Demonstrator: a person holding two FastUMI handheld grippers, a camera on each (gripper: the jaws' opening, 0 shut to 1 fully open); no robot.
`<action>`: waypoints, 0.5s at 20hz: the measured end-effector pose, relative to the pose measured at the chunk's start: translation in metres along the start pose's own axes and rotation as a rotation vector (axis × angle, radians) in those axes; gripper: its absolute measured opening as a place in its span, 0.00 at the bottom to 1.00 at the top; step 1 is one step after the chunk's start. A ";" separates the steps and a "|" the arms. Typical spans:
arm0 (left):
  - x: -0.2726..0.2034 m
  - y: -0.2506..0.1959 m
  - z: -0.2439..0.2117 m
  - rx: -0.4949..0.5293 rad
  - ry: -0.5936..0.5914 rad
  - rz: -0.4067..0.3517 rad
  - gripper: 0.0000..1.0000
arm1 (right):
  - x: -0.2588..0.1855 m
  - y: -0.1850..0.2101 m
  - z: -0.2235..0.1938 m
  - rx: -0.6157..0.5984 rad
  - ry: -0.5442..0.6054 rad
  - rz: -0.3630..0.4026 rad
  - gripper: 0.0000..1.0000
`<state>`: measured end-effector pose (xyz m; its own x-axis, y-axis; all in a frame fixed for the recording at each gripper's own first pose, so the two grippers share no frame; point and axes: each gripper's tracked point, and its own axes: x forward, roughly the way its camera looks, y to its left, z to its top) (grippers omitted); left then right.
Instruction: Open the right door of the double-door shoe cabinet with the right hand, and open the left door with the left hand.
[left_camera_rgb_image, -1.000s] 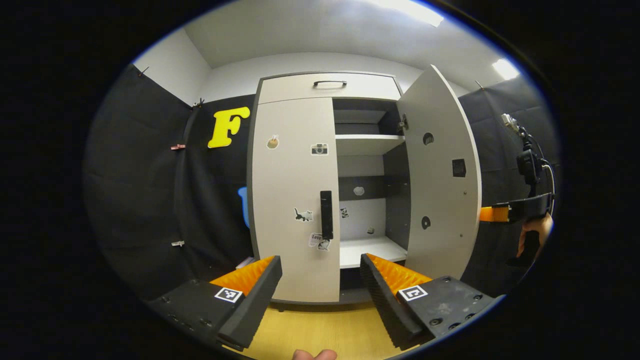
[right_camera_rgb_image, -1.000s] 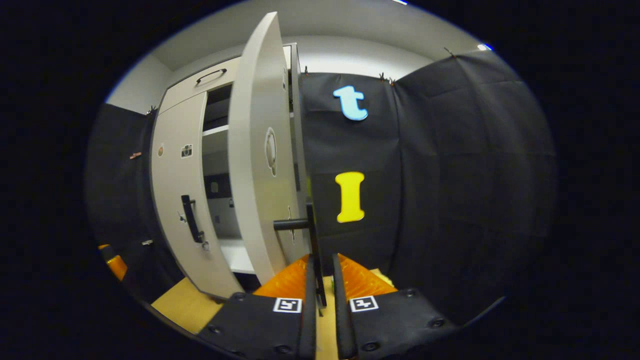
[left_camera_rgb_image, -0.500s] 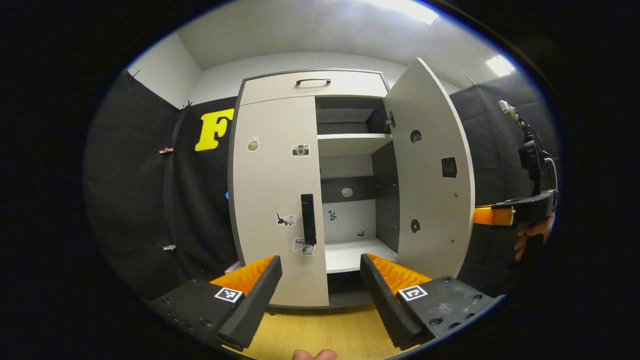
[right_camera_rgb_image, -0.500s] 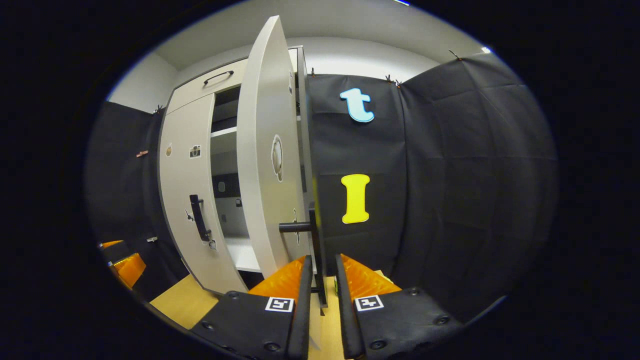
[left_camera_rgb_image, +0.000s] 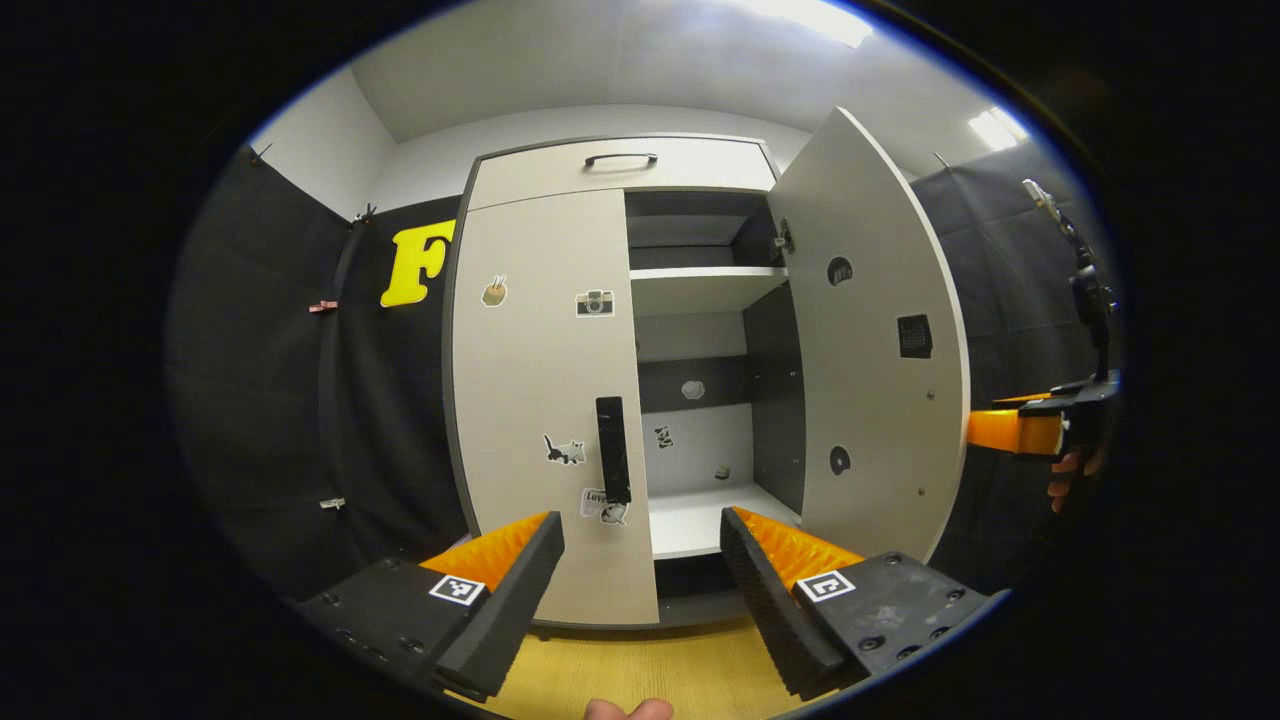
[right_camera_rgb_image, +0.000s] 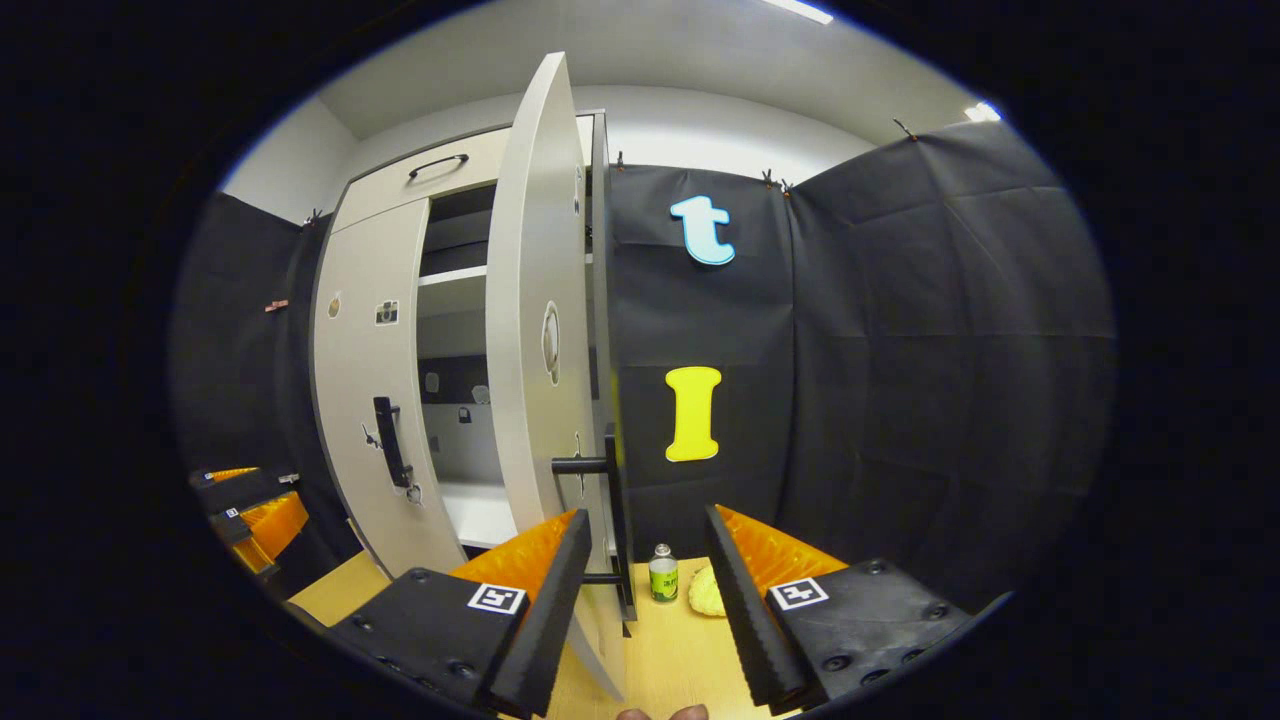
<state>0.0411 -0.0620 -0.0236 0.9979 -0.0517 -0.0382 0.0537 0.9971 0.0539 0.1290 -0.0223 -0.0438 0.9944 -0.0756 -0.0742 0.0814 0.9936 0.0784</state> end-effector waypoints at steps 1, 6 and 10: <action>0.005 0.001 0.000 0.000 -0.001 0.003 0.98 | -0.003 0.000 0.003 0.001 -0.010 -0.002 0.76; 0.038 0.004 0.001 0.016 -0.010 0.015 0.97 | -0.017 0.005 0.011 -0.037 -0.036 0.009 0.85; 0.078 0.014 -0.001 0.035 -0.016 0.040 0.96 | -0.030 0.008 0.025 -0.025 -0.078 0.025 0.96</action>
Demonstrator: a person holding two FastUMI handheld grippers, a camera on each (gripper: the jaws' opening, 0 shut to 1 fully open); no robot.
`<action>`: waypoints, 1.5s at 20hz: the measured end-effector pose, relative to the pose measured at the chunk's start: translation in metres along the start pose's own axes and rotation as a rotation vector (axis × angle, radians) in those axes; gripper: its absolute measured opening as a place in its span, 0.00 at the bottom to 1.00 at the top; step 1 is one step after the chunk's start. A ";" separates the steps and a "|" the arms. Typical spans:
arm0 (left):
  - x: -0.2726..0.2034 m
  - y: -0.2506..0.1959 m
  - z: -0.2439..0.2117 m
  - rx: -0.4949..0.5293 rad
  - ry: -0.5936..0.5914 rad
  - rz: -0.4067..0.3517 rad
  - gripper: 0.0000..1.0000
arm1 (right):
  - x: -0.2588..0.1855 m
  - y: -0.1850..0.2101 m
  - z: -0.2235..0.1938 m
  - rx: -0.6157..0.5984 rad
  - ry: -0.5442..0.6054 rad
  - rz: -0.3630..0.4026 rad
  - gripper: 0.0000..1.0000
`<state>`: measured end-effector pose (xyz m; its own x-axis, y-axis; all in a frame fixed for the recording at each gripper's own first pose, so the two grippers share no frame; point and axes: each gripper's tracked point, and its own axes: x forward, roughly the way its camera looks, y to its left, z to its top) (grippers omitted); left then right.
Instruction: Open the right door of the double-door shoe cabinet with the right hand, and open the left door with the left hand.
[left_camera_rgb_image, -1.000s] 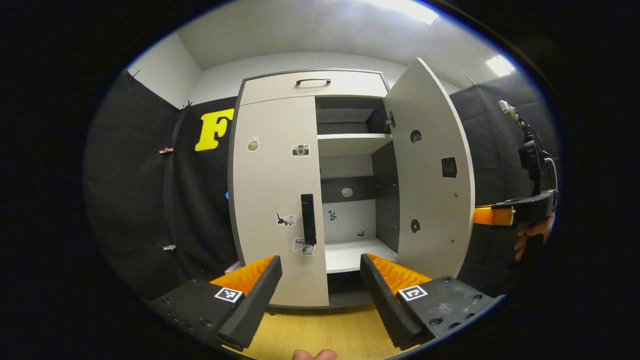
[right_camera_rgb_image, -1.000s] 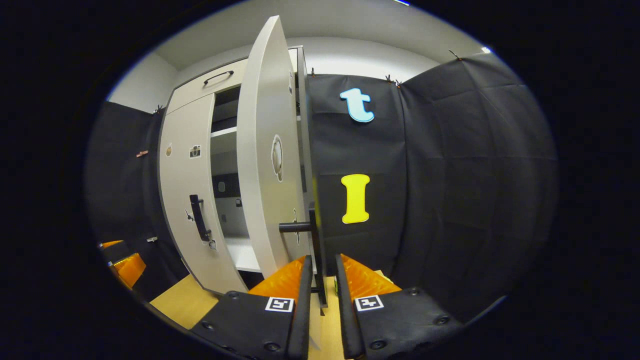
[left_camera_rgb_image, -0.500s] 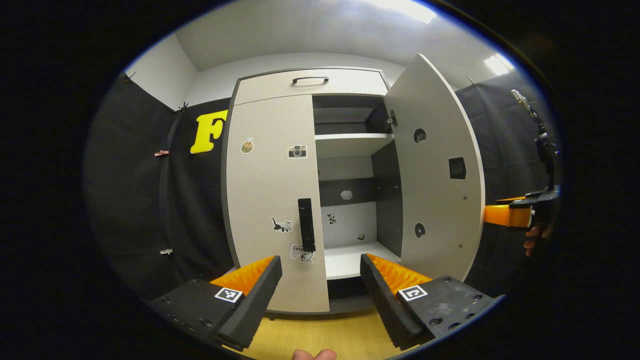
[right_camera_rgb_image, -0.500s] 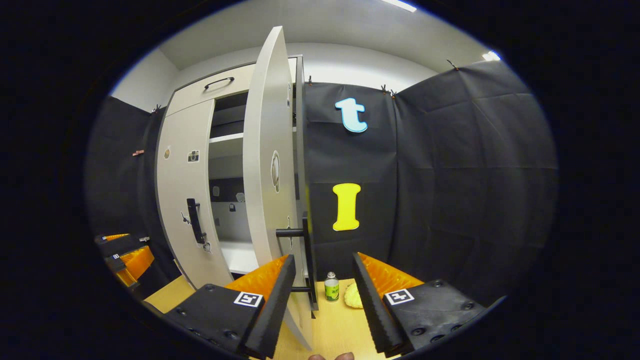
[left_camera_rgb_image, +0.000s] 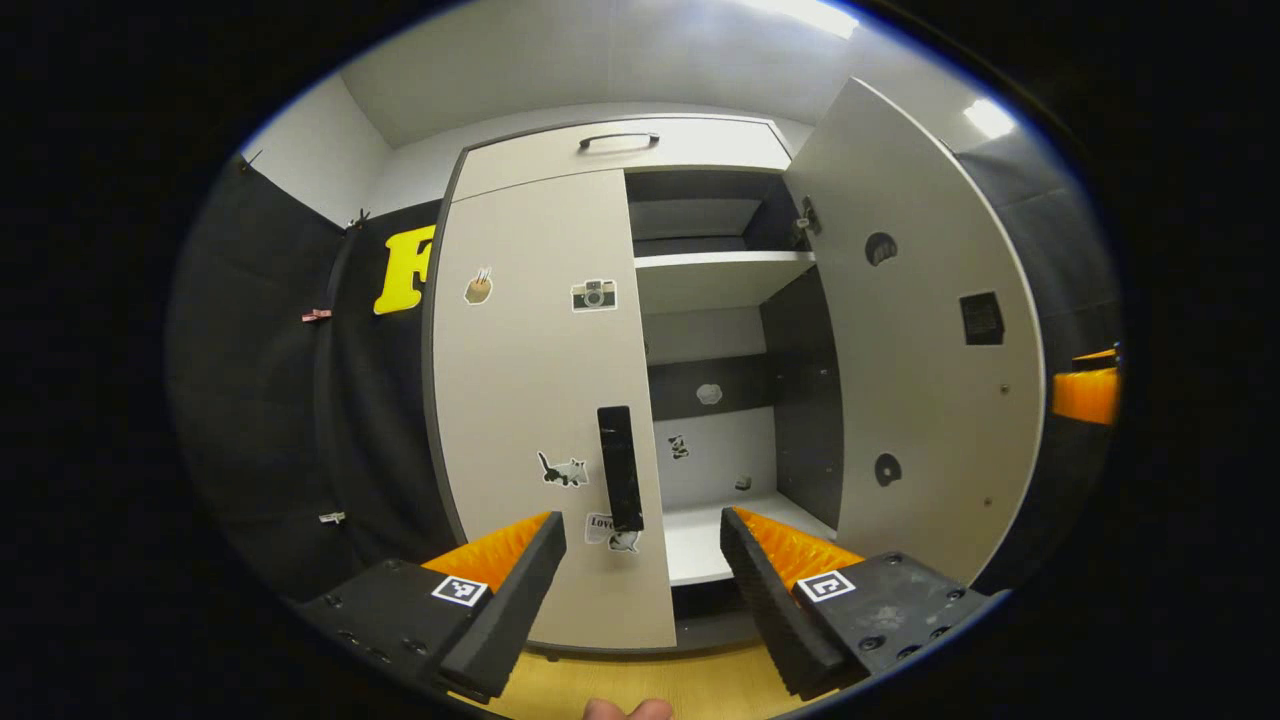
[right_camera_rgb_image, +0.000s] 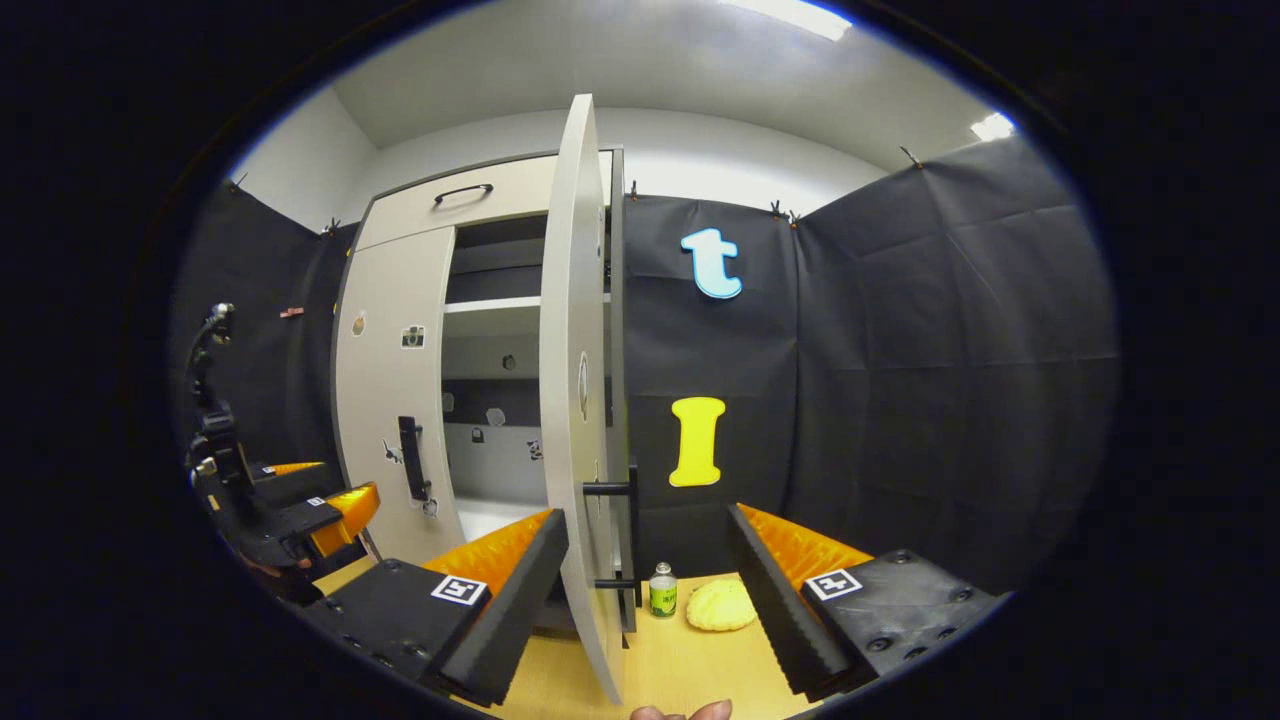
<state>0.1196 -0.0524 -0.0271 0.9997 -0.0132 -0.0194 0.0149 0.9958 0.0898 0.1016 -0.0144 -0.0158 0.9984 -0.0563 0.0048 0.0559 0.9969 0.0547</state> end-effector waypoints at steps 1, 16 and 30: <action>0.012 0.002 -0.002 -0.001 0.002 0.007 0.96 | -0.003 -0.001 0.001 0.006 -0.004 -0.005 0.99; 0.154 0.025 -0.032 -0.032 0.052 0.037 0.64 | -0.021 -0.048 0.002 -0.022 -0.029 -0.110 0.99; 0.110 0.031 -0.032 -0.060 0.095 -0.058 0.16 | -0.037 -0.024 0.009 -0.040 -0.052 -0.071 0.99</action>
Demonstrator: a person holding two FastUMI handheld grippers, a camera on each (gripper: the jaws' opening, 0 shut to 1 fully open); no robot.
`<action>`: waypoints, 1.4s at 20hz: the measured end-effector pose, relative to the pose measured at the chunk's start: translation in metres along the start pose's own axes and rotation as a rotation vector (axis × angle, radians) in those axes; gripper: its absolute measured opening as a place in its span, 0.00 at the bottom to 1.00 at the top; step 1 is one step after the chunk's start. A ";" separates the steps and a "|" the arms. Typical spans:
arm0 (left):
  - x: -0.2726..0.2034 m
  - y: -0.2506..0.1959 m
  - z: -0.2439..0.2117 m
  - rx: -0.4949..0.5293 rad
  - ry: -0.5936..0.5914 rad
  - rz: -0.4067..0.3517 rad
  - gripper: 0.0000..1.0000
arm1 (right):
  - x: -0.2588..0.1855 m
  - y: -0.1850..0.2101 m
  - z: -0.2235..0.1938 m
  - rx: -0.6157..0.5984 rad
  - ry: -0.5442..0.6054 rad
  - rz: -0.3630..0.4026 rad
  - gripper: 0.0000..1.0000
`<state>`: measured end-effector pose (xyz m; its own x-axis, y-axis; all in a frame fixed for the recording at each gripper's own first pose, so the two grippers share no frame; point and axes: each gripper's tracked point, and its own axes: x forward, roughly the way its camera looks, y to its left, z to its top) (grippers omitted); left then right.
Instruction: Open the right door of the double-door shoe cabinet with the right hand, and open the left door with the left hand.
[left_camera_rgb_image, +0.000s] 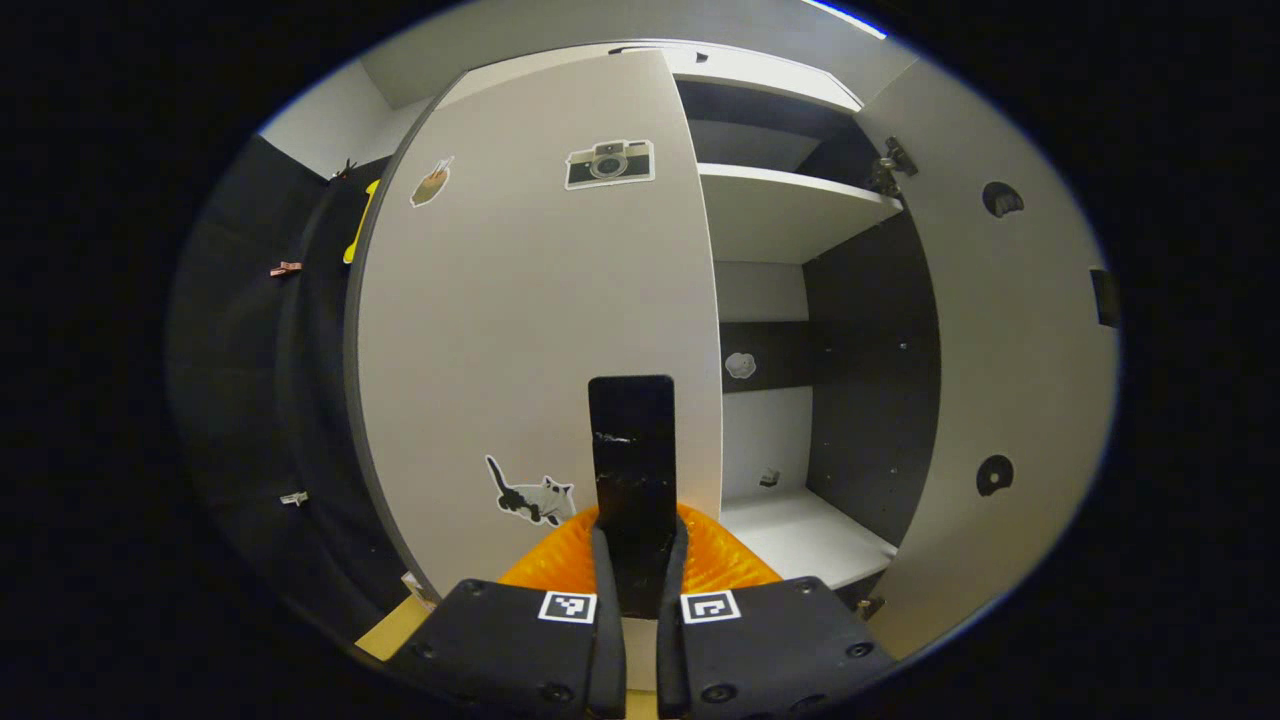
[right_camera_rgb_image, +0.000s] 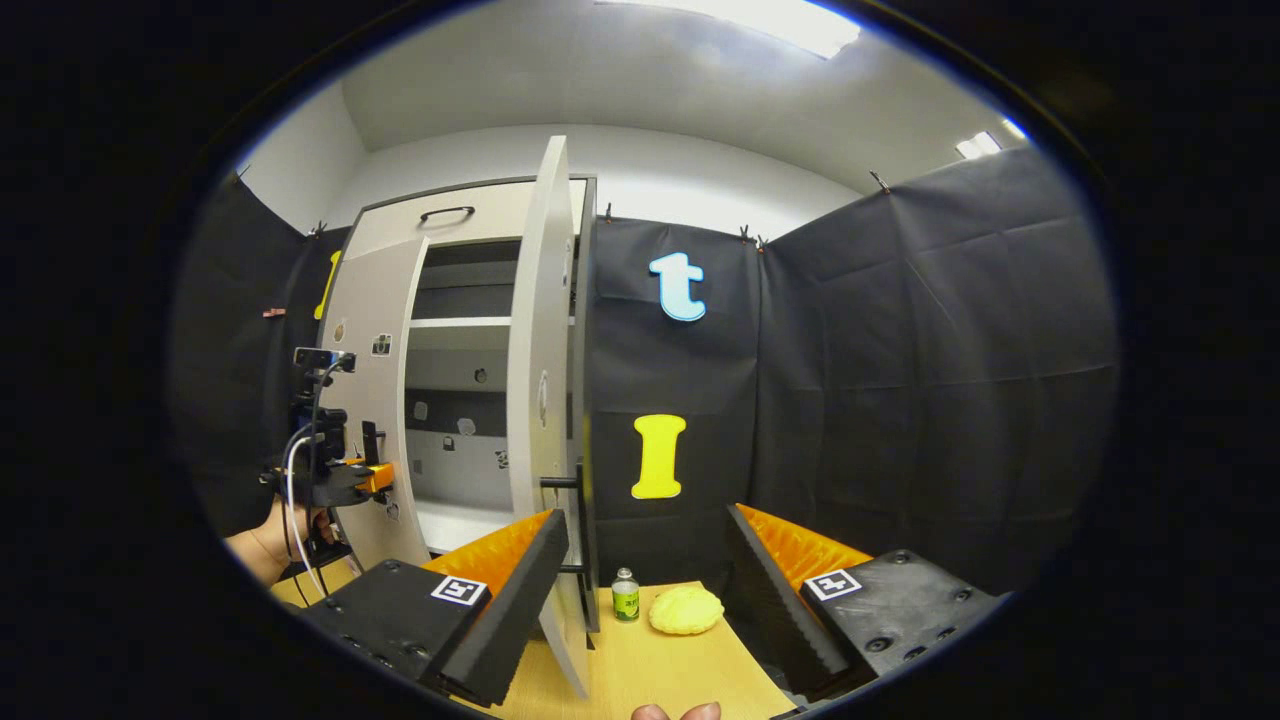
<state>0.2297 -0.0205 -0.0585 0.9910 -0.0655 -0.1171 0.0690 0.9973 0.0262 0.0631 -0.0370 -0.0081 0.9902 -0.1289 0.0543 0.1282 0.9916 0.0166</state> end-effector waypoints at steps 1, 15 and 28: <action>-0.015 0.004 -0.001 -0.002 0.006 -0.017 0.17 | -0.002 0.006 0.001 0.002 -0.001 0.010 0.99; -0.104 0.057 -0.012 -0.070 0.048 -0.068 0.15 | -0.020 0.068 -0.001 -0.006 -0.008 0.097 0.98; -0.141 0.117 -0.014 -0.018 0.059 -0.006 0.12 | -0.018 0.098 -0.009 0.013 0.022 0.152 0.99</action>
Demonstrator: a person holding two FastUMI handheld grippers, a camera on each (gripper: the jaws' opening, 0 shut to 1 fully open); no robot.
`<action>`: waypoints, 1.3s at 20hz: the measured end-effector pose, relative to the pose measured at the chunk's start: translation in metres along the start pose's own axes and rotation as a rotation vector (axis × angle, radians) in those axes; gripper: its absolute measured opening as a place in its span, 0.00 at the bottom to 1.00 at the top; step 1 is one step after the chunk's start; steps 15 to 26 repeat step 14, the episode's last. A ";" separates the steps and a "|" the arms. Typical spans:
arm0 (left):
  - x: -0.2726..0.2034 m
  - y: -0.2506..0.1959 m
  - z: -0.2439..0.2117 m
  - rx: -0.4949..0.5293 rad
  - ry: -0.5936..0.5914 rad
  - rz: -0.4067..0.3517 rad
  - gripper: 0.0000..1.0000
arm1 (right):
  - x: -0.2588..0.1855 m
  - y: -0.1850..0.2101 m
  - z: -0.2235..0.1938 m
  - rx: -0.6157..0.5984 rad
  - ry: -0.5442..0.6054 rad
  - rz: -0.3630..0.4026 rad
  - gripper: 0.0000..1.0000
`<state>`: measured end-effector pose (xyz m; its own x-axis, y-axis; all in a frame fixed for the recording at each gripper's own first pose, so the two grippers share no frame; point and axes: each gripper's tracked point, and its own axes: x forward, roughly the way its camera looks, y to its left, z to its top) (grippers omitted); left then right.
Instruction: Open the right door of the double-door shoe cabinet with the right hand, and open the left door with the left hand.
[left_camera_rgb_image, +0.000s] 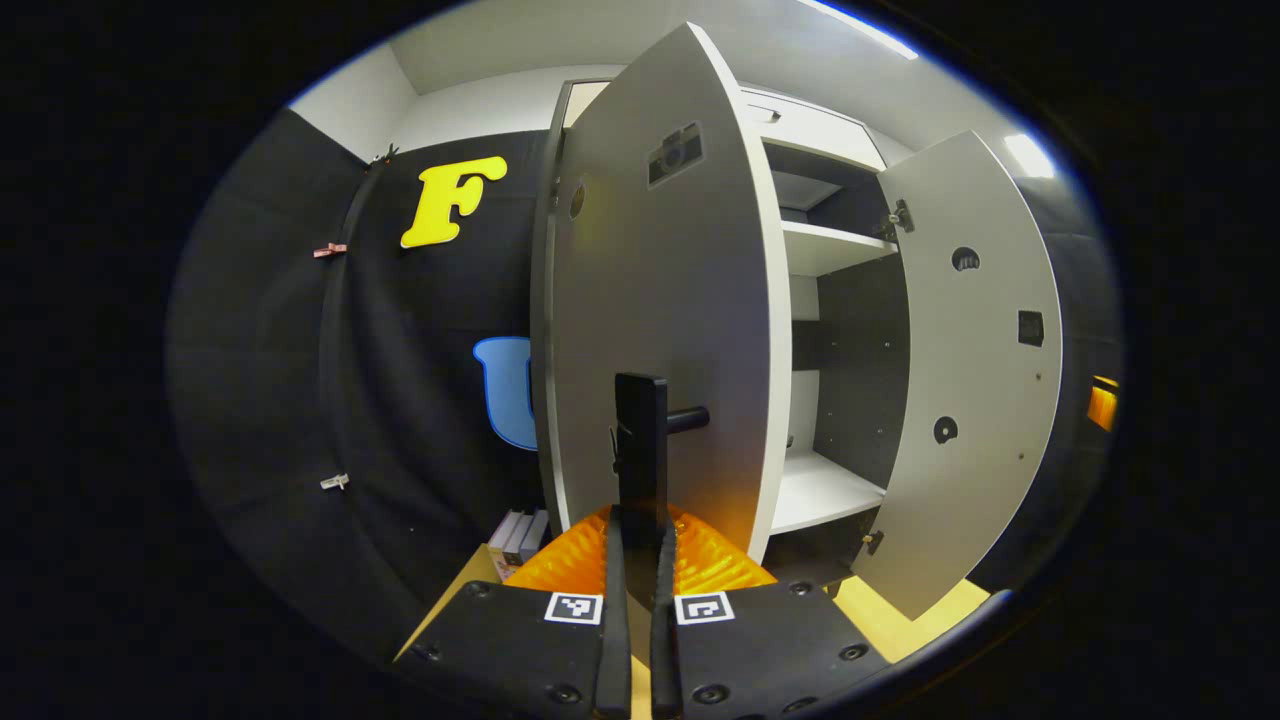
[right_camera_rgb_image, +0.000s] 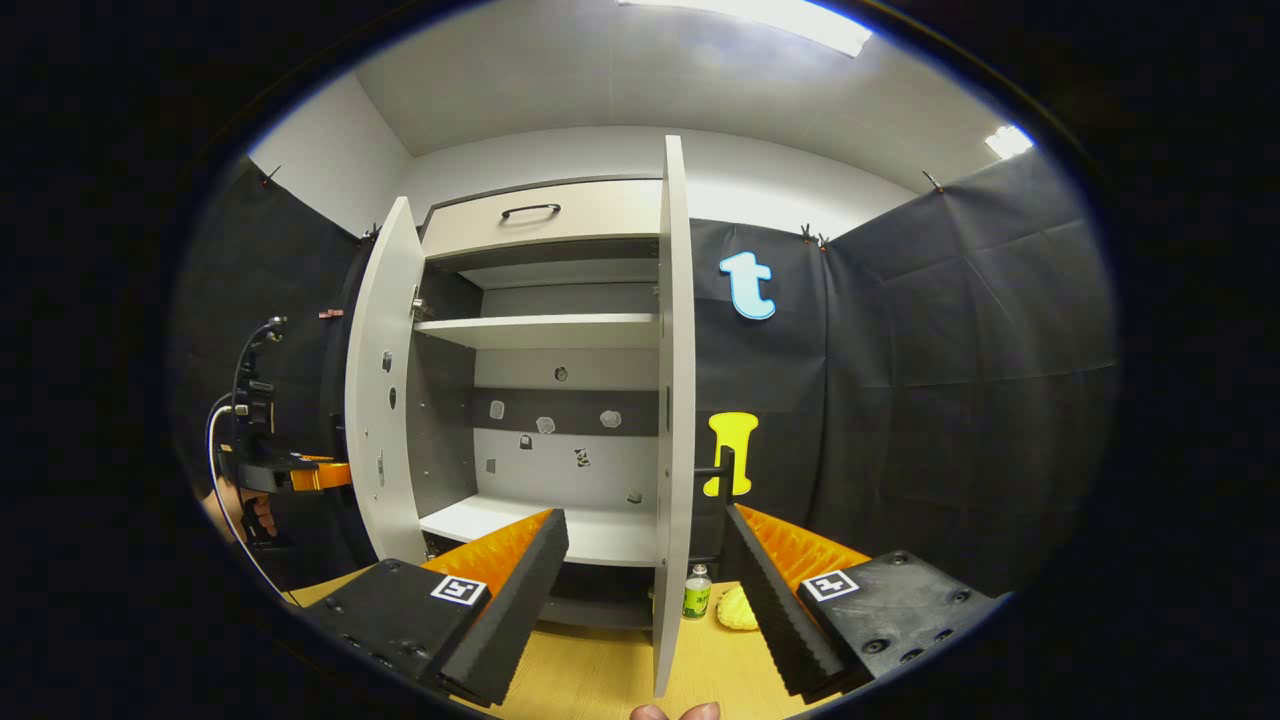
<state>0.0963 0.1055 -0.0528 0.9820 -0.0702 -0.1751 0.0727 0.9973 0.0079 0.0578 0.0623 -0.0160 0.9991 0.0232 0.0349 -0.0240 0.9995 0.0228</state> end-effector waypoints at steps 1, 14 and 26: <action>-0.001 0.002 0.000 0.011 0.004 0.000 0.11 | 0.001 0.004 0.001 0.000 0.004 0.006 0.99; -0.025 0.096 -0.001 0.003 -0.020 0.175 0.12 | 0.006 0.047 -0.012 0.006 0.046 0.085 0.99; -0.025 0.096 -0.001 0.003 -0.020 0.175 0.12 | 0.006 0.047 -0.012 0.006 0.046 0.085 0.99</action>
